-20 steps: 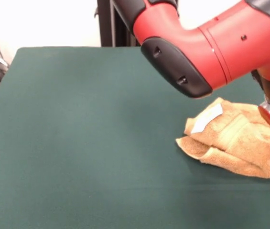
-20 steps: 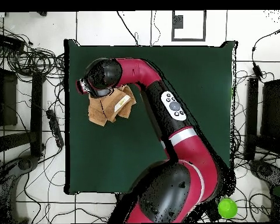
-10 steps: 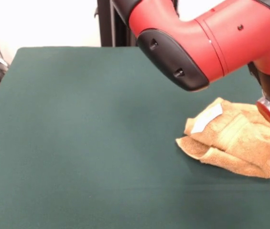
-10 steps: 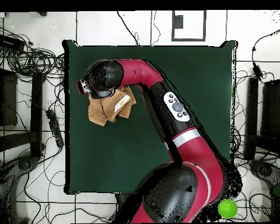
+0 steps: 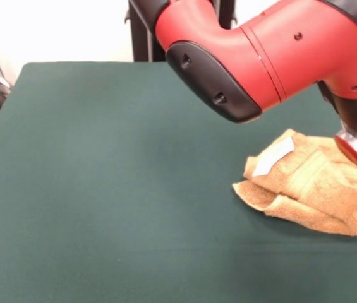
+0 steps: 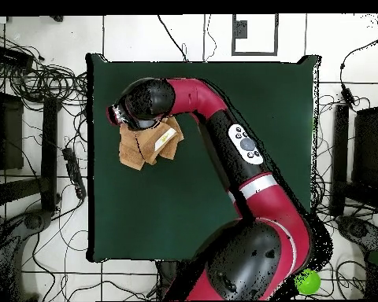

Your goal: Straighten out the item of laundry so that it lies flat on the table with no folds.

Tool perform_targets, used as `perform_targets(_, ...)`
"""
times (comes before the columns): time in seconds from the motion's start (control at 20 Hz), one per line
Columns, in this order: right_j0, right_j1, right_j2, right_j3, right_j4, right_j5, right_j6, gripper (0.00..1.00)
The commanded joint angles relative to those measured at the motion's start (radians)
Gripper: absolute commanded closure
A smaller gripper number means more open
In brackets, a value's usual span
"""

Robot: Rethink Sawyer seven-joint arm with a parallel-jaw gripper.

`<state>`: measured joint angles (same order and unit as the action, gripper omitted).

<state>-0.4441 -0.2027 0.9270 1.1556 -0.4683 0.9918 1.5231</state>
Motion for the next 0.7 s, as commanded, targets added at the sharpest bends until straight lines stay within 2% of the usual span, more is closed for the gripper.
perform_targets(0.05, -0.010, 0.044, 0.065, 0.070, -0.018, 0.089, -0.462, 0.00)
perform_targets(0.7, -0.078, 0.030, 0.066, 0.125, 0.008, 0.124, -0.562, 0.00)
